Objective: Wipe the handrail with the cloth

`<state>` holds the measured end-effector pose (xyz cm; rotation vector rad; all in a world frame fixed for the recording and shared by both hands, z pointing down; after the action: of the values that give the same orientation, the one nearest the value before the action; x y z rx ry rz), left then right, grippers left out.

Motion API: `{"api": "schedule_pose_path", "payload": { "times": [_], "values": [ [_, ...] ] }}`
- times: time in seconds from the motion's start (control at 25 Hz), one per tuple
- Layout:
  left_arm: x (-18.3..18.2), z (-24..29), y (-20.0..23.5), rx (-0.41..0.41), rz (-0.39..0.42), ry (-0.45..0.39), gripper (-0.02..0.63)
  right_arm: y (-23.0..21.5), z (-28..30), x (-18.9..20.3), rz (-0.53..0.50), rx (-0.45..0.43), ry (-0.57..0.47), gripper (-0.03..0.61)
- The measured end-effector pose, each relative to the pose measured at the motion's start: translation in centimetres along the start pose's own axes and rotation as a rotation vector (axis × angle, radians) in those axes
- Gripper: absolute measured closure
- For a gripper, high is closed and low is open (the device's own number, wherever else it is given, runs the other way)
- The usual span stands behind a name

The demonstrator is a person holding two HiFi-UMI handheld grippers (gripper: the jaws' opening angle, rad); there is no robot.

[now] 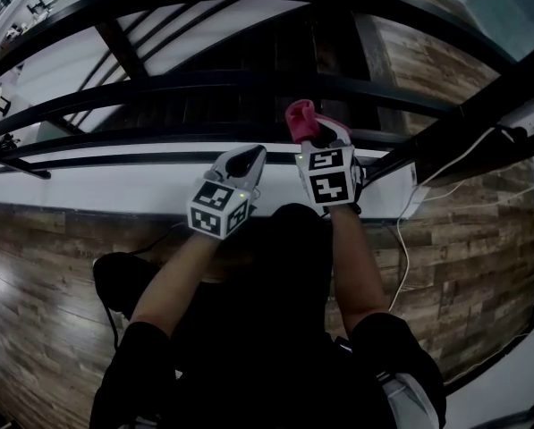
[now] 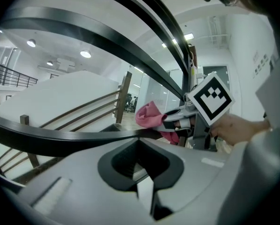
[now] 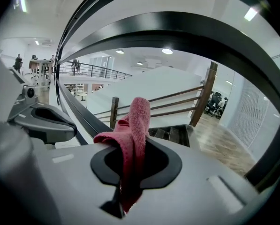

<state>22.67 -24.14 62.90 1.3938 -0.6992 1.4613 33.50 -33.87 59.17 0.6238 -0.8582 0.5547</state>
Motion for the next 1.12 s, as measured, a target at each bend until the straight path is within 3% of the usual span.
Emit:
{"api": "schedule_pose_path", "payload": {
  "times": [0.52, 0.76, 1.12],
  "values": [
    [-0.1, -4.9, 4.8, -0.076, 0.016, -0.012, 0.615, 5.6, 1.7, -2.2, -0.082, -0.061, -0.012, 0.537],
    [0.0, -6.6, 6.3, -0.069, 0.036, 0.016, 0.615, 8.6, 2.4, -3.3, -0.177, -0.076, -0.019, 0.537],
    [0.2, -11.1, 10.3, -0.165, 0.022, 0.023, 0.615, 13.0, 3.5, -5.1, -0.237, -0.141, -0.042, 0.537]
  ]
}}
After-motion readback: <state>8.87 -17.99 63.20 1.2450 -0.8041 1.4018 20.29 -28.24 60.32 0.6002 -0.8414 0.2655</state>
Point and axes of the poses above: the fingertips, and each gripper's own axes: z forward along the fingers, y to its left, x out of its underside, the point moved 6 cm from there along -z, backward along the fingers, and after that the axes turned 4 degrees about x, right-handed, at the moved point
